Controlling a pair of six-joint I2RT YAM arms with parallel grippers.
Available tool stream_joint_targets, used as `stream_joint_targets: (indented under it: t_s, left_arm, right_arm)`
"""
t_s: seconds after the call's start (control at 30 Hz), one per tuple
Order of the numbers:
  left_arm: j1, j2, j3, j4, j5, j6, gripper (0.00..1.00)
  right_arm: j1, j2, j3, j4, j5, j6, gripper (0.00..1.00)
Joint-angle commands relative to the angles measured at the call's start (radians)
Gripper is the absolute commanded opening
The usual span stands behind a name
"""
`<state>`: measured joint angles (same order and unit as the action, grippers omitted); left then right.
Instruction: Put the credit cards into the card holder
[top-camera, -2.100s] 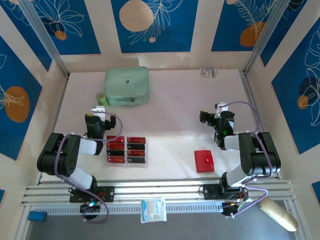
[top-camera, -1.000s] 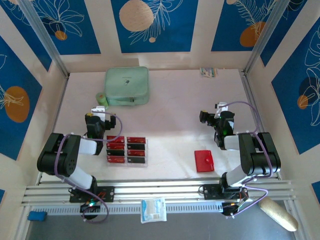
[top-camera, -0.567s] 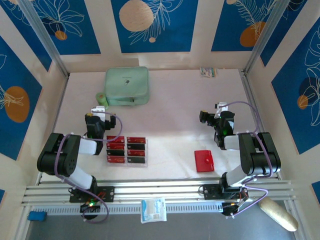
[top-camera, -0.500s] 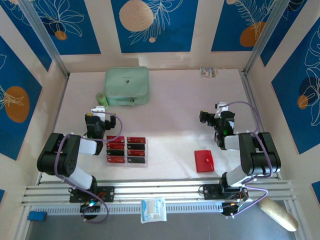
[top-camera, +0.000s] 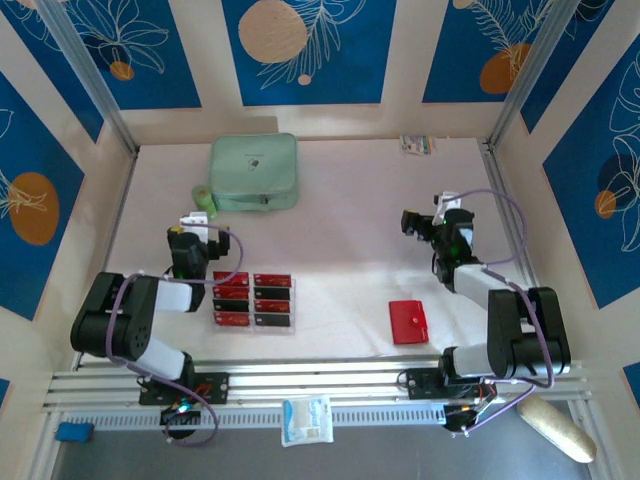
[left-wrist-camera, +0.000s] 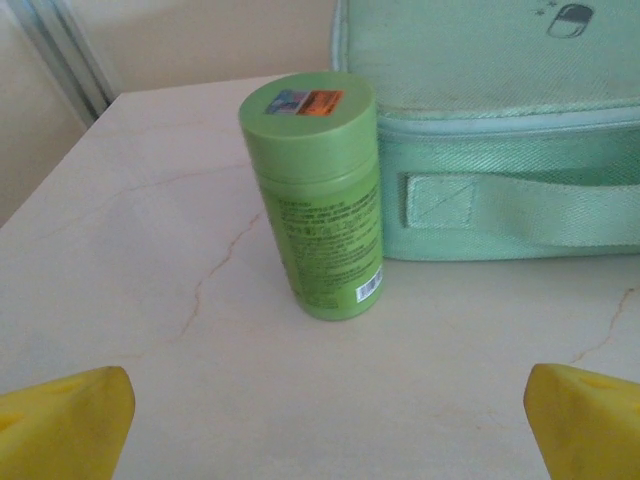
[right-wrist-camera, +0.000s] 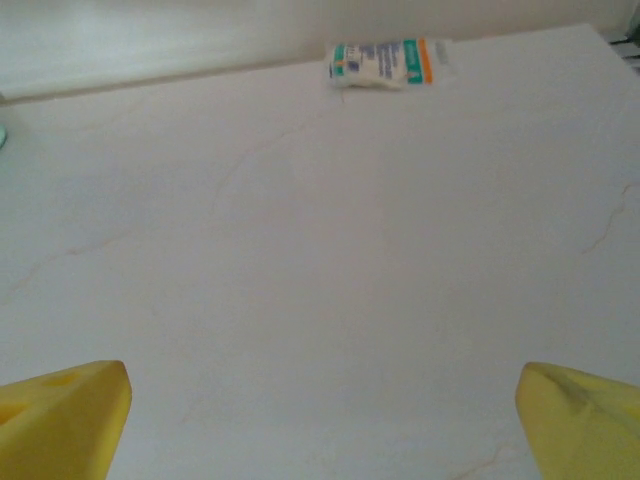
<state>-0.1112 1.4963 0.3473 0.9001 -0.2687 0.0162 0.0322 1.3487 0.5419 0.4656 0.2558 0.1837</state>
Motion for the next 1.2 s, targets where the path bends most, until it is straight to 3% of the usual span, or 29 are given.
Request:
stream_joint_targets:
  t_s: [0.0, 0.13, 0.27, 0.43, 0.53, 0.67, 0.87, 1.03, 1.17]
  left_arm:
    - [0.015, -0.096, 0.096, -0.218, -0.062, -0.033, 1.0]
    - [0.015, -0.177, 0.214, -0.436, -0.098, -0.068, 1.0]
    - [0.015, -0.264, 0.348, -0.761, -0.106, -0.198, 1.0]
    - [0.015, -0.343, 0.489, -1.203, -0.016, -0.439, 1.0]
    - [0.015, -0.397, 0.505, -1.355, 0.103, -0.57, 1.0]
    - [0.014, -0.495, 0.455, -1.433, 0.228, -0.703, 1.0]
    - [0.014, -0.601, 0.395, -1.502, 0.317, -0.731, 1.0]
    - [0.013, -0.653, 0.339, -1.538, 0.385, -0.73, 1.0]
    - [0.014, -0.674, 0.285, -1.523, 0.423, -0.753, 1.0]
  right_arm:
    - [-0.01, -0.044, 0.151, -0.351, 0.079, 0.175, 0.99]
    - [-0.067, -0.07, 0.227, -0.494, -0.097, 0.266, 0.99]
    - [-0.011, -0.128, 0.245, -0.529, -0.228, 0.219, 0.99]
    - [0.206, -0.174, 0.304, -0.694, -0.219, 0.154, 1.0]
    - [0.389, -0.189, 0.313, -0.776, -0.156, 0.142, 0.99]
    - [0.654, -0.184, 0.304, -0.834, -0.055, 0.175, 0.96]
    - [0.992, -0.134, 0.257, -0.832, 0.134, 0.268, 0.95]
    - [1.14, -0.031, 0.252, -0.803, 0.217, 0.337, 0.95]
    - [1.199, 0.059, 0.278, -0.787, 0.243, 0.353, 0.96]
